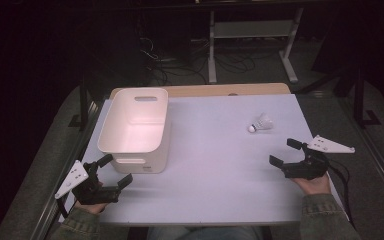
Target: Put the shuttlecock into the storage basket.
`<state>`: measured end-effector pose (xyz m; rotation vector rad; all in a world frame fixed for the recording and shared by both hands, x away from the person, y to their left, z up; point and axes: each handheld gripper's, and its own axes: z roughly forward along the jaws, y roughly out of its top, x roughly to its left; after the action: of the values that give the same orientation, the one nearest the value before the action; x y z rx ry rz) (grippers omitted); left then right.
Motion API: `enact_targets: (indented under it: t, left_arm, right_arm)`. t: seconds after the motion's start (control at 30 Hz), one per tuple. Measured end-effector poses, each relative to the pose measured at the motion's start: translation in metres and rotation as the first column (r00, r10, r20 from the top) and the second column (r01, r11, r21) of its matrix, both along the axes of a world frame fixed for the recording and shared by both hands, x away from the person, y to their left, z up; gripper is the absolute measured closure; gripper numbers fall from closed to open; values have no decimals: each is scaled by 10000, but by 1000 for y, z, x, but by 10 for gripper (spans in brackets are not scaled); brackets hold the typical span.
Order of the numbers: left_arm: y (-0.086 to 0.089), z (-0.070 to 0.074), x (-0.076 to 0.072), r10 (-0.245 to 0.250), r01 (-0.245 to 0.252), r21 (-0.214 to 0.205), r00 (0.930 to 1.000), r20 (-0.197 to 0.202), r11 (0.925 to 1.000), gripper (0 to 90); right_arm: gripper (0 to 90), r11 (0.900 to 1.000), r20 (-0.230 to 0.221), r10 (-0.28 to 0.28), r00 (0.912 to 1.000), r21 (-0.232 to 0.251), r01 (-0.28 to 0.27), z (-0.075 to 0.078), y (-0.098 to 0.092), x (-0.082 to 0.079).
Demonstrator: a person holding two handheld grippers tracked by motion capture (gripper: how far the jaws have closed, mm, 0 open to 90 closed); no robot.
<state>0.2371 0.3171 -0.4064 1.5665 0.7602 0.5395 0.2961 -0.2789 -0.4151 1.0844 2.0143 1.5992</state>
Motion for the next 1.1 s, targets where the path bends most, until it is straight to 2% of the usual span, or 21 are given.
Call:
enact_targets:
  t: [0.4,0.57,0.67,0.8,1.1]
  left_arm:
    - [1,1,-1,63,-63,-4,10000,21,10000,0]
    - [1,0,-1,139,-139,-47,9999,2,9999,0]
    - [2,0,-1,127,-127,16,9999,31,9999,0]
    - [2,0,-1,154,-154,-33,9999,-21,9999,0]
    - [1,0,-1,113,-113,-140,9999,43,9998,0]
  right_arm:
    - [0,10000,-75,26,10000,36,-26,0,0,0]
    - [0,10000,-102,-20,9999,-45,19,4,1,-2]
    - [0,10000,-246,4,9997,12,-4,5,3,-1]
    - [0,9994,-460,64,9989,-338,-80,5,6,2]
    - [0,9969,-629,68,9980,-777,-117,12,8,7]
